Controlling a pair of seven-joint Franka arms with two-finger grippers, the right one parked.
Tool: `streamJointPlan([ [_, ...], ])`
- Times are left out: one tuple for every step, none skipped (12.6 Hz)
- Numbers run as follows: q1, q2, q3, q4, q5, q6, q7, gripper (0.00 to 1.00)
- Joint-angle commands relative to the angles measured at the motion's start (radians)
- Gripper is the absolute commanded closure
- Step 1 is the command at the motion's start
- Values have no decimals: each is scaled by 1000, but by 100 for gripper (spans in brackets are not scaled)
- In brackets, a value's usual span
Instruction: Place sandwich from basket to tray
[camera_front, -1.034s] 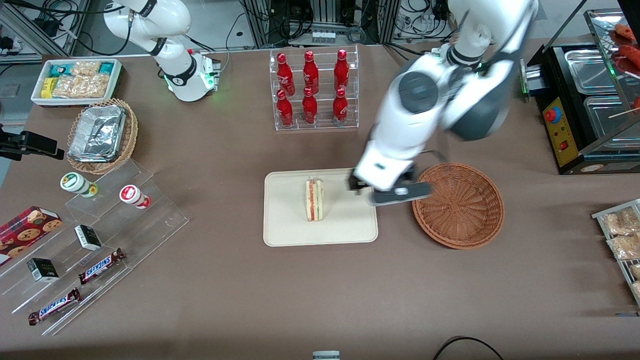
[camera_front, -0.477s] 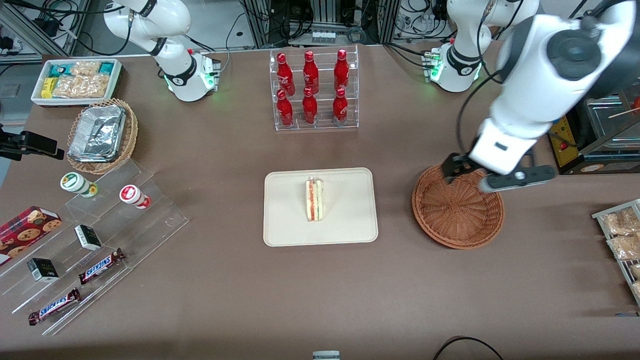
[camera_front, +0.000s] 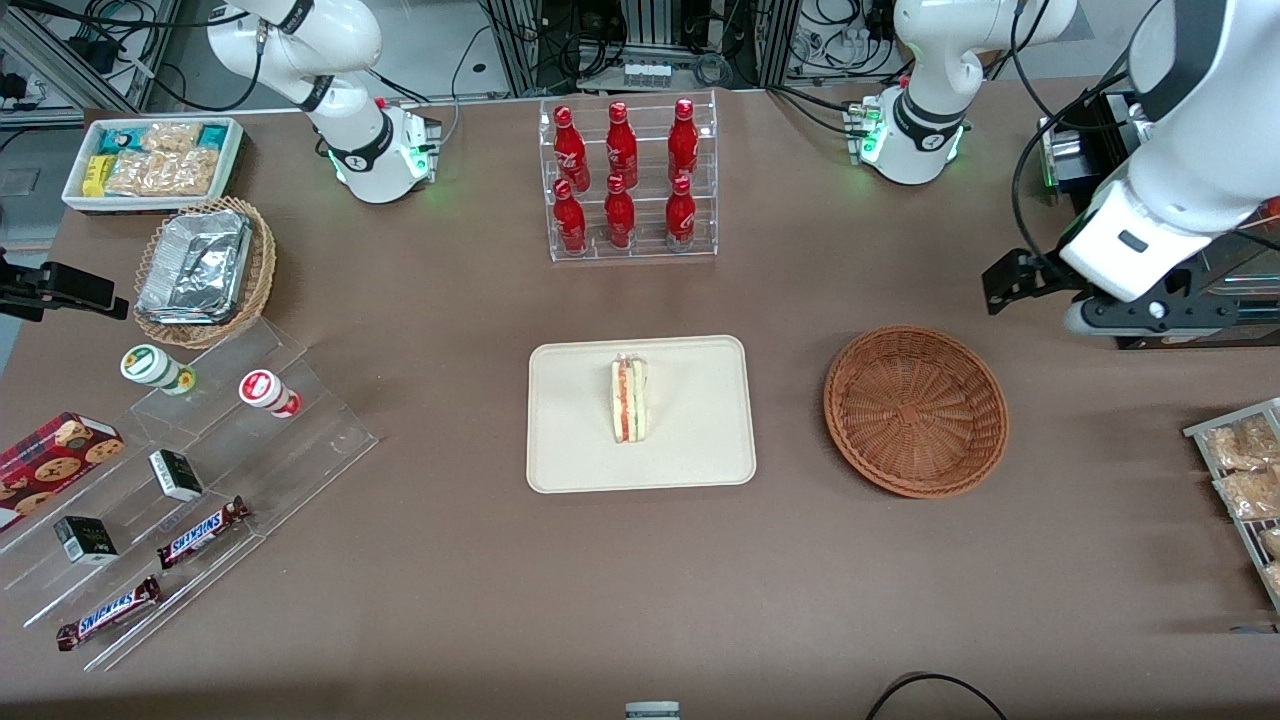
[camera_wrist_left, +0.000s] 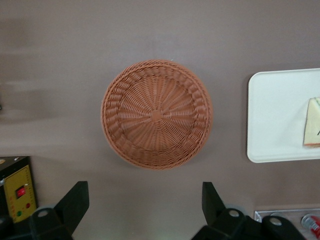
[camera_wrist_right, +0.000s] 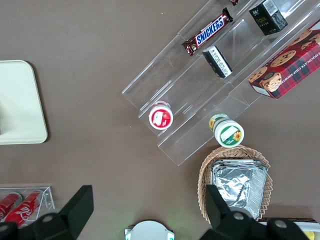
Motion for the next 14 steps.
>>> streamJointPlan([
  [-37, -22, 90, 8, -16, -16, 68, 0],
  [-37, -5, 101, 49, -16, -38, 73, 0],
  [-40, 15, 103, 88, -14, -64, 70, 0],
  [-44, 29, 103, 108, -2, -78, 56, 0],
  [-46, 32, 101, 104, 4, -79, 39, 0],
  [-46, 32, 103, 103, 3, -79, 47, 0],
  [-44, 32, 103, 110, 3, -67, 49, 0],
  [-46, 32, 103, 107, 10, -67, 49, 0],
  [-44, 20, 103, 102, 30, -67, 52, 0],
  [-44, 20, 104, 108, 35, -75, 90, 0],
  [-44, 20, 107, 113, 34, -79, 113, 0],
  [-44, 20, 106, 117, 34, -79, 102, 0],
  [-43, 24, 104, 126, 34, -93, 102, 0],
  [-43, 26, 106, 123, 34, -113, 101, 0],
])
